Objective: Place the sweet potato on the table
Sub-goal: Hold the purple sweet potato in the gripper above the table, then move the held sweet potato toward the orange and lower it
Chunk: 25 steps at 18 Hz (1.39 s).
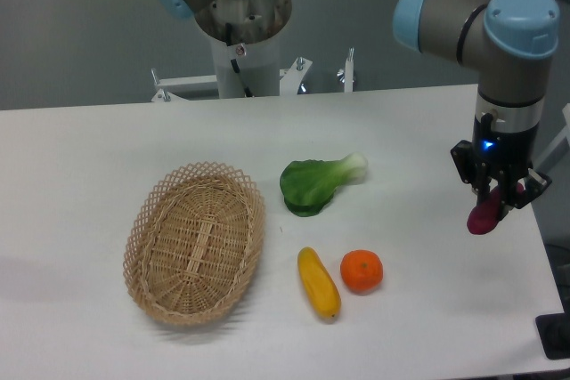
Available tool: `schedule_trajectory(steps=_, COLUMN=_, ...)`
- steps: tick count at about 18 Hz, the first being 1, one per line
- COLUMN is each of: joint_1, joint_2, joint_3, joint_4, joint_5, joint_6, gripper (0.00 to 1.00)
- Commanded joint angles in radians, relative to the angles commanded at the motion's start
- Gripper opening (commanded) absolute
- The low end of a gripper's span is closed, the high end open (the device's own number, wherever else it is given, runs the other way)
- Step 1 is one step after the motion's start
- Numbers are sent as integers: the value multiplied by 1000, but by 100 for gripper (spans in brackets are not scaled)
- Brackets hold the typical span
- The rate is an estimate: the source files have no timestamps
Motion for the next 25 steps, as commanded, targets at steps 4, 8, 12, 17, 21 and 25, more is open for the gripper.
schedule_trajectory(steps=4, joint_1=-23, joint_2=-9, joint_3=-60, joint_4=115, joint_5=8, joint_6=-44, gripper=24)
schedule_trajectory(steps=8, joint_1=-43, joint_2=-29, joint_3=-126, joint_4=247, joint_5=46, joint_6=-117, gripper=24)
schedule_trajectory(steps=12, joint_1=-60, joint_2=-51, joint_3=-190, joint_4=350, joint_5=61, joint_6=-170, gripper=24)
schedule_trajectory(steps=17, joint_1=-60, joint_2=-93, joint_3=-265, joint_4=434, joint_5=104, joint_6=-163, gripper=21)
schedule_trajectory(steps=21, joint_1=-60, joint_2=-135, joint_3=-285, joint_4=436, joint_5=112, joint_6=-160, gripper=21)
schedule_trajectory(steps=25, joint_1=-60, joint_2=-149, joint_3=-308, joint_4=434, joint_5=173, joint_6=-123, gripper=21)
